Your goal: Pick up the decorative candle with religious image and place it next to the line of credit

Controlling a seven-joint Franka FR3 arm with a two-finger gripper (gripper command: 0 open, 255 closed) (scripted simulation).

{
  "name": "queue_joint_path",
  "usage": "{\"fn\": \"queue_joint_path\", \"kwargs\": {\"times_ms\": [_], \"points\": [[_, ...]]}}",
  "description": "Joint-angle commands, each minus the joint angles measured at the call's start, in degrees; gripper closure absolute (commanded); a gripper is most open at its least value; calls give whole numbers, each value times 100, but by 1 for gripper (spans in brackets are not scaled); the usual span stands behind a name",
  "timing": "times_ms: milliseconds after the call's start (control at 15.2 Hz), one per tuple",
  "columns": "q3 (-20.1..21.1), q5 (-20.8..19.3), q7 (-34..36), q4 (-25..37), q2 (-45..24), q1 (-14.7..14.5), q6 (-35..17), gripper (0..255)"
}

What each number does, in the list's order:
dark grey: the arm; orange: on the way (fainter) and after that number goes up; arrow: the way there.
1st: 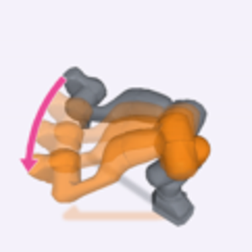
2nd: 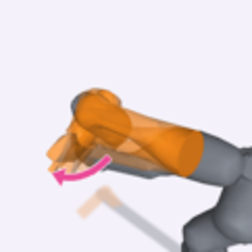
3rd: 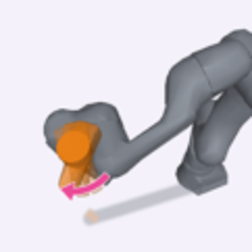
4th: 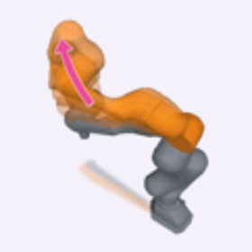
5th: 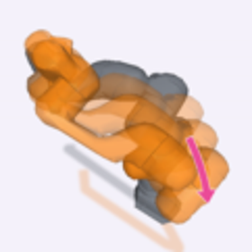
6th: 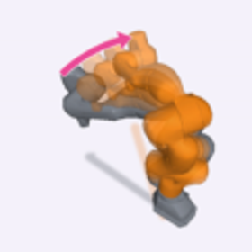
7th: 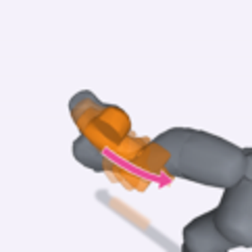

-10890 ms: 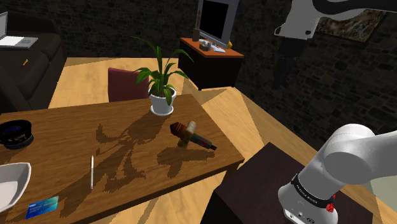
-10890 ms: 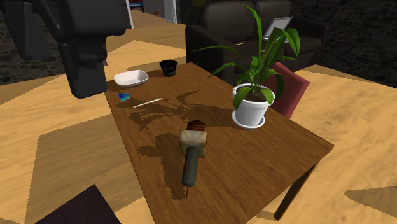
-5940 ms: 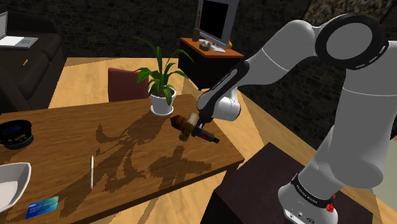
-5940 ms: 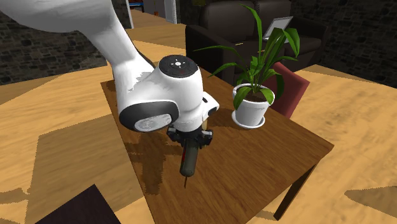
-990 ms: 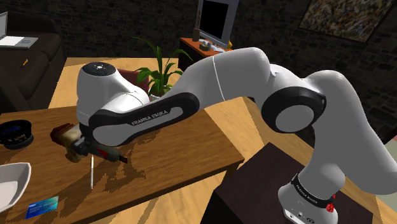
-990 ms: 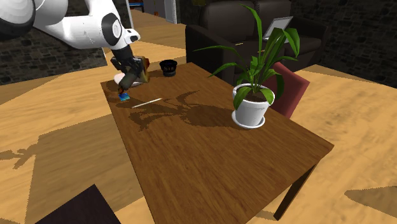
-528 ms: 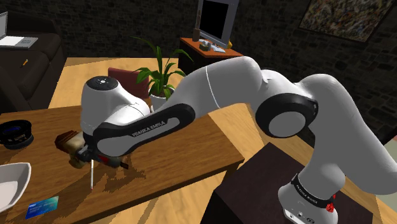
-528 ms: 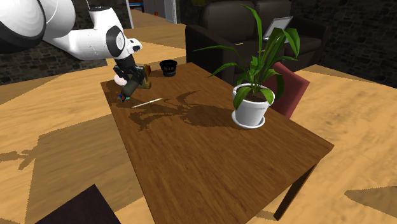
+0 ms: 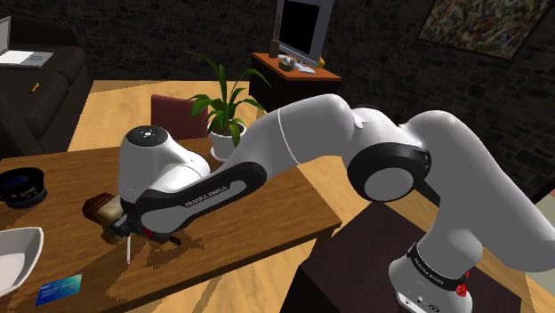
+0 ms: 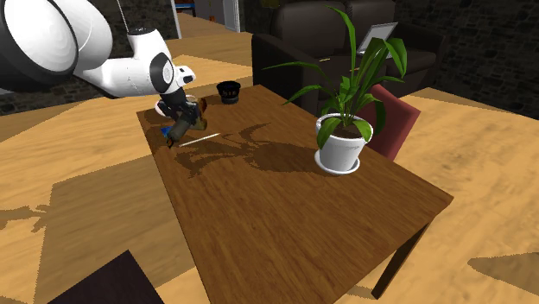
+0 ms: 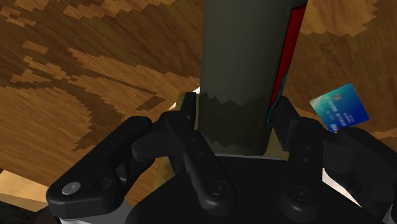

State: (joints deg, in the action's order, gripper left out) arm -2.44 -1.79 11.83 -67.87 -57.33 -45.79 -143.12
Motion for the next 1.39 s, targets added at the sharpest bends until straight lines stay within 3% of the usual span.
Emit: {"fn": "queue_joint_path", "kwargs": {"times_ms": [0, 594, 1122, 1188, 1320], "points": [[-1, -1, 6, 6, -82, 1, -92, 255], [-2, 0, 27, 295, -641, 7, -361, 255], [-2, 1, 28, 312, -668, 7, -371, 255], [-2, 1, 28, 319, -672, 7, -369, 0], [-3, 0, 29, 324, -675, 6, -366, 0]]}}
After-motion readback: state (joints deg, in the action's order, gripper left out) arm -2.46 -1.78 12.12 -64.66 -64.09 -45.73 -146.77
